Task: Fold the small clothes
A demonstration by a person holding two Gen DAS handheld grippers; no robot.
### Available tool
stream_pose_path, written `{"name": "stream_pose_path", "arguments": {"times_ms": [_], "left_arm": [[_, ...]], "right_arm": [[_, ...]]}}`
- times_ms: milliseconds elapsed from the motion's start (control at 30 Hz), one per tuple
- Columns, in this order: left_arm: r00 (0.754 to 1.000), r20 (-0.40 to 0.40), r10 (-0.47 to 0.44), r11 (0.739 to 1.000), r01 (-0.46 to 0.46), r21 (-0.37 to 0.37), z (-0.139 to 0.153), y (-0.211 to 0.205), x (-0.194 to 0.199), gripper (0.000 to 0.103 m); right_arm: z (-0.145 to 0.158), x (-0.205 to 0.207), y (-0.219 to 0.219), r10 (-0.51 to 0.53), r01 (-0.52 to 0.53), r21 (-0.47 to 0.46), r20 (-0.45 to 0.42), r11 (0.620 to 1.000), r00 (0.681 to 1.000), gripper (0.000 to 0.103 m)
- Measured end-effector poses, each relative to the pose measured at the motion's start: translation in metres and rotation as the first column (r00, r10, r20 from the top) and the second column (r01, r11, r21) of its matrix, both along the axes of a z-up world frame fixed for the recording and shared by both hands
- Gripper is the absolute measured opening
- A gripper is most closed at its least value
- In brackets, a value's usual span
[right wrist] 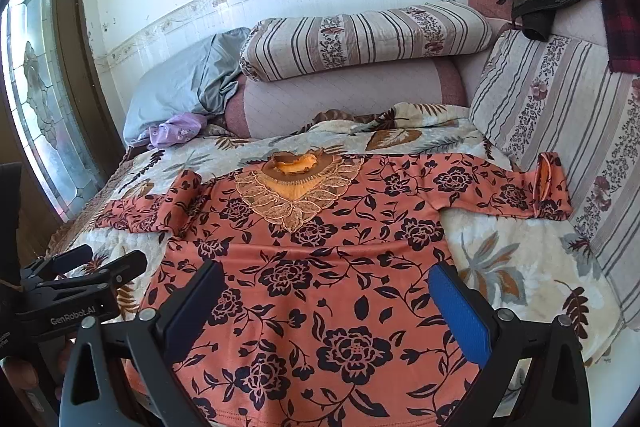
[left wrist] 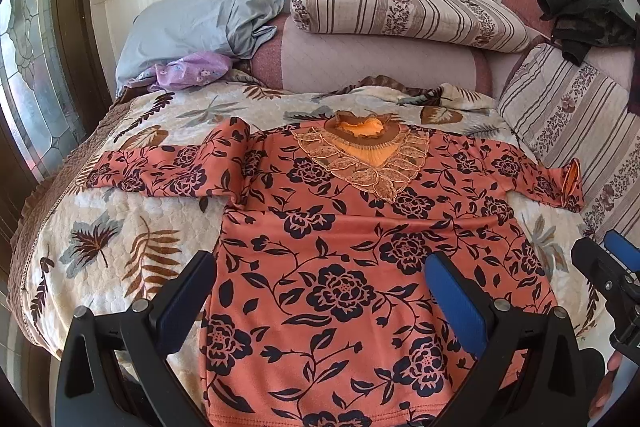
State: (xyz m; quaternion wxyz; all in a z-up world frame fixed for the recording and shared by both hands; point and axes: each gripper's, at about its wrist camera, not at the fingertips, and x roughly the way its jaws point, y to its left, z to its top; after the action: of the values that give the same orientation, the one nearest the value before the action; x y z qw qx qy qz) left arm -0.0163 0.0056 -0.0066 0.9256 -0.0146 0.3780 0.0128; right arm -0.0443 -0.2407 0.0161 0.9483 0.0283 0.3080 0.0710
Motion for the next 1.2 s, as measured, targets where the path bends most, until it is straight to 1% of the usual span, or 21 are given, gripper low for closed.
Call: {"name": "stream_pose_path", "arguments": {"times_ms": [133, 267, 367, 433, 500, 600, 667, 700, 733, 767, 800, 867, 900, 967, 1000, 1033, 1067, 1100, 1133, 1167, 1200], "left_arm": [[1.000, -0.010, -0.006, 1.000, 0.006, 0.006, -0.004, -0.004, 0.008, 0.103], [1.000, -0.028, -0.011, 1.000, 0.012, 0.012, -0.012, -0.006, 0.018, 0.103], [0.998, -0.055, -0.011, 1.000, 0.012, 0.014, -0.025, -0.002, 0.027, 0.103], [0.997, -0.081, -0.003, 1.000, 0.004, 0.004, -0.039, 0.007, 0.034, 0.103], [0.991, -0.133, 0.016, 1.000, -0.017, -0.004, -0.059, 0.018, 0.045, 0.103], [0.978, -0.203, 0.054, 0.998, -0.050, 0.025, -0.090, 0.033, 0.065, 0.103], [0.973, -0.222, 0.068, 0.998, -0.063, 0.029, -0.104, 0.039, 0.074, 0.103], [0.971, -0.227, 0.074, 0.997, -0.069, 0.030, -0.108, 0.041, 0.077, 0.103], [0.969, -0.234, 0.082, 0.997, -0.076, 0.032, -0.113, 0.043, 0.081, 0.103], [0.967, -0.241, 0.087, 0.996, -0.082, 0.032, -0.117, 0.045, 0.085, 0.103], [0.966, -0.244, 0.089, 0.996, -0.084, 0.031, -0.119, 0.046, 0.087, 0.103], [0.966, -0.239, 0.094, 0.995, -0.089, 0.035, -0.123, 0.047, 0.091, 0.103], [0.968, -0.233, 0.096, 0.995, -0.090, 0.034, -0.124, 0.047, 0.091, 0.103], [0.970, -0.225, 0.095, 0.995, -0.091, 0.027, -0.126, 0.048, 0.094, 0.103], [0.971, -0.221, 0.094, 0.996, -0.091, 0.023, -0.126, 0.049, 0.095, 0.103], [0.973, -0.213, 0.093, 0.996, -0.090, 0.023, -0.126, 0.049, 0.094, 0.103], [0.974, -0.207, 0.089, 0.996, -0.086, 0.024, -0.126, 0.049, 0.095, 0.103], [0.977, -0.197, 0.082, 0.997, -0.078, 0.026, -0.125, 0.050, 0.094, 0.103], [0.980, -0.185, 0.078, 0.997, -0.074, 0.029, -0.123, 0.051, 0.095, 0.103], [0.983, -0.165, 0.074, 0.997, -0.069, 0.032, -0.121, 0.053, 0.093, 0.103], [0.987, -0.144, 0.071, 0.997, -0.067, 0.033, -0.120, 0.056, 0.091, 0.103]], "right_arm": [[-0.005, 0.006, 0.000, 0.000, 0.000, -0.002, 0.013, 1.000, 1.000, 0.103], [-0.013, 0.017, -0.006, -0.002, 0.002, 0.015, -0.017, 1.000, 1.000, 0.103], [-0.024, 0.029, -0.028, -0.002, 0.005, 0.064, -0.037, 0.998, 0.999, 0.103], [-0.032, 0.039, -0.059, -0.021, 0.028, 0.118, -0.059, 0.993, 0.998, 0.103], [-0.041, 0.051, -0.104, -0.086, 0.100, 0.164, -0.091, 0.981, 0.992, 0.103], [-0.054, 0.072, -0.183, -0.241, 0.269, 0.206, -0.150, 0.941, 0.959, 0.103], [-0.060, 0.084, -0.225, -0.329, 0.361, 0.212, -0.173, 0.908, 0.928, 0.102], [-0.064, 0.095, -0.247, -0.364, 0.394, 0.244, -0.161, 0.886, 0.917, 0.102], [-0.070, 0.105, -0.260, -0.399, 0.430, 0.231, -0.170, 0.873, 0.901, 0.100], [-0.072, 0.118, -0.269, -0.431, 0.457, 0.193, -0.165, 0.868, 0.887, 0.099], [-0.075, 0.135, -0.278, -0.443, 0.464, 0.172, -0.149, 0.869, 0.884, 0.097], [-0.076, 0.162, -0.280, -0.433, 0.450, 0.129, -0.141, 0.884, 0.890, 0.097], [-0.077, 0.176, -0.273, -0.432, 0.444, 0.062, -0.140, 0.894, 0.891, 0.097], [-0.084, 0.203, -0.262, -0.444, 0.446, -0.029, -0.157, 0.895, 0.882, 0.097], [-0.092, 0.222, -0.260, -0.472, 0.462, -0.094, -0.168, 0.882, 0.865, 0.096], [-0.103, 0.238, -0.262, -0.515, 0.488, -0.176, -0.175, 0.855, 0.839, 0.096], [-0.113, 0.251, -0.267, -0.547, 0.505, -0.228, -0.194, 0.833, 0.815, 0.095], [-0.126, 0.265, -0.277, -0.579, 0.522, -0.262, -0.240, 0.812, 0.779, 0.074], [-0.136, 0.274, -0.288, -0.591, 0.533, -0.259, -0.304, 0.806, 0.747, 0.024], [-0.141, 0.278, -0.299, -0.607, 0.552, -0.254, -0.356, 0.794, 0.710, 0.012], [-0.139, 0.276, -0.307, -0.615, 0.576, -0.223, -0.372, 0.787, 0.696, 0.012]]}}
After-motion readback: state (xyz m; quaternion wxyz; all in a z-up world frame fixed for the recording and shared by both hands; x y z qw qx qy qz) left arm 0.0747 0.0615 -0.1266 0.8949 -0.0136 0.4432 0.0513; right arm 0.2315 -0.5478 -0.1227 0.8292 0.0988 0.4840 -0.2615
